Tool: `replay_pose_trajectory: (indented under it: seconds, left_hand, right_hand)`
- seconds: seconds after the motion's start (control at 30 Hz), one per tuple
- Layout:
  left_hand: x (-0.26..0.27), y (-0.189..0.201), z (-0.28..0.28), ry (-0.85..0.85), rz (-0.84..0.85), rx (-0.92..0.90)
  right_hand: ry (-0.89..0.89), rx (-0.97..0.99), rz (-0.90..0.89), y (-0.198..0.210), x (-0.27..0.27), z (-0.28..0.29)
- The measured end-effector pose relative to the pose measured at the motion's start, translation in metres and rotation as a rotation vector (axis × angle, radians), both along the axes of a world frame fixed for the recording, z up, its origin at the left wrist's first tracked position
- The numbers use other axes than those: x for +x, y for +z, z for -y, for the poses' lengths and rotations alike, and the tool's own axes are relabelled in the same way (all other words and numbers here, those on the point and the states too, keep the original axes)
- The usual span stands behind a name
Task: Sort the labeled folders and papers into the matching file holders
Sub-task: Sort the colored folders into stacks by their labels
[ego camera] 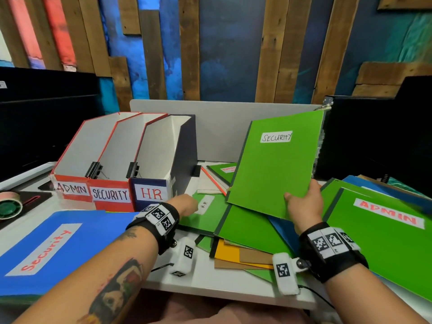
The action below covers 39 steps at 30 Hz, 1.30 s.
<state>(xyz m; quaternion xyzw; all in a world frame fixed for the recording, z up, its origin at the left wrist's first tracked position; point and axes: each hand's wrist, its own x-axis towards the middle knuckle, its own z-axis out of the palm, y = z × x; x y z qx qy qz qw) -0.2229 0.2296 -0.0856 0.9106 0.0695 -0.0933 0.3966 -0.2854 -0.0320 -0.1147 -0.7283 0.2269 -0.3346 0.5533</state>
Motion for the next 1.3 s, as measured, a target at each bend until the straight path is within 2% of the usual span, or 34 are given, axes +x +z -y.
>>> replay_pose_trajectory:
  seconds: [0.03,0.07,0.13,0.23,0.3,0.43,0.57,0.7,0.73,0.8,0.87,0.97,1.07,1.13,1.2,1.3]
  left_hand:
    - [-0.001,-0.002,-0.003,-0.054,0.012,0.042]
    - [0.001,-0.003,-0.005,-0.046,0.003,0.004]
    - [0.011,-0.006,-0.01,0.057,-0.031,-0.099]
    - [0.018,-0.001,-0.015,0.056,0.024,-0.109]
    - [0.018,0.011,-0.013,0.049,0.068,-0.191]
    - [0.015,0.034,-0.007,0.064,0.242,-0.422]
    - [0.009,0.049,-0.01,0.158,0.527,-0.545]
    - [-0.004,0.072,-0.011,0.225,0.783,-0.719]
    - [-0.006,0.075,-0.009,0.199,0.783,-0.779]
    - [-0.008,0.073,-0.002,0.135,0.679,-0.848]
    - [-0.005,0.06,0.001,0.104,0.52,-0.76]
    - [-0.005,0.04,0.001,-0.026,0.364,-0.512]
    - [-0.012,0.04,-0.002,-0.162,0.182,-0.218]
    - [-0.018,0.05,0.0,-0.227,0.096,-0.114]
    - [-0.012,0.059,-0.001,-0.2,0.172,-0.161]
    - [0.002,0.078,-0.005,-0.096,0.519,-0.27]
  right_hand:
    - [-0.001,-0.012,0.001,0.0,-0.001,0.0]
    - [-0.009,-0.025,0.006,0.0,-0.001,0.001]
    - [-0.019,-0.052,0.036,0.002,-0.004,-0.002]
    - [-0.016,-0.075,0.096,0.004,-0.006,-0.007]
    - [-0.014,-0.063,0.149,0.004,-0.005,-0.01]
    - [-0.031,-0.049,0.212,0.004,-0.002,-0.011]
    - [-0.101,-0.091,0.278,0.003,0.004,-0.006]
    - [-0.094,-0.096,0.291,0.002,0.003,-0.007]
    - [-0.094,-0.102,0.297,0.002,0.002,-0.008]
    - [-0.096,-0.103,0.312,0.002,-0.001,-0.011]
    - [-0.105,-0.076,0.321,0.002,-0.001,-0.012]
    - [-0.135,-0.037,0.344,0.001,0.003,-0.009]
    - [-0.16,-0.039,0.345,0.002,0.005,-0.005]
    - [-0.162,-0.027,0.356,0.002,0.005,-0.004]
    - [-0.162,-0.011,0.36,0.002,0.006,-0.005]
    - [-0.167,0.009,0.368,0.001,0.007,-0.005]
